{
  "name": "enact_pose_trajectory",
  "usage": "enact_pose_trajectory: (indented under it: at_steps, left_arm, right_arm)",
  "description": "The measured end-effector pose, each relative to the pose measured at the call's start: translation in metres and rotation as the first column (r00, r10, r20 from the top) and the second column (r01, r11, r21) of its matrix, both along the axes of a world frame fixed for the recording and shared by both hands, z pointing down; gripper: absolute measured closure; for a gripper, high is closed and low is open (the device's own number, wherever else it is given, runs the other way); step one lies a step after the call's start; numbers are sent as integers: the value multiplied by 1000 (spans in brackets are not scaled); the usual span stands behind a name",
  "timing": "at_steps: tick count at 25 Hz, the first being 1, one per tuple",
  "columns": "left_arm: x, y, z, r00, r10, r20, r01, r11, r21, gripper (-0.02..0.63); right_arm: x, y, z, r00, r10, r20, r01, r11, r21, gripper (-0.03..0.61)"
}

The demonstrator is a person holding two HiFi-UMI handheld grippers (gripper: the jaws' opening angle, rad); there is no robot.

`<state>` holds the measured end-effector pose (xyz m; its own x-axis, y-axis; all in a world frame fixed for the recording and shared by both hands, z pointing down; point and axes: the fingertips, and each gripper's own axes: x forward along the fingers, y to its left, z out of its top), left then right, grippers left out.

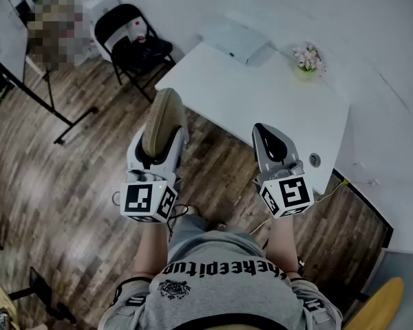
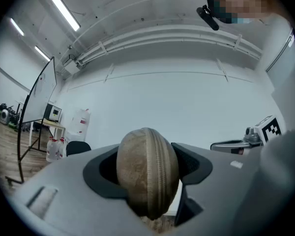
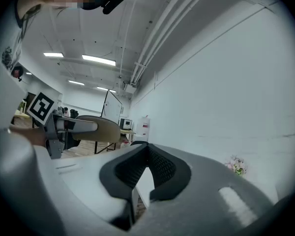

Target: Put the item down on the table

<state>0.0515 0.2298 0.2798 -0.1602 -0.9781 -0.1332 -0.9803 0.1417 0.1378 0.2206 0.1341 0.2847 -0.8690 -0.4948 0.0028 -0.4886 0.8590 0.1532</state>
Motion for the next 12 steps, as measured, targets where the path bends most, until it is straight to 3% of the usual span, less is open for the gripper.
enact_pose_trajectory:
  at_steps: [12]
  left_arm:
    - [-15,-5,-2,1000,21,5,-21,1000,9,324]
  right_arm:
    - [-16,-1,1,1000,19,-4,-19,1000,3,577]
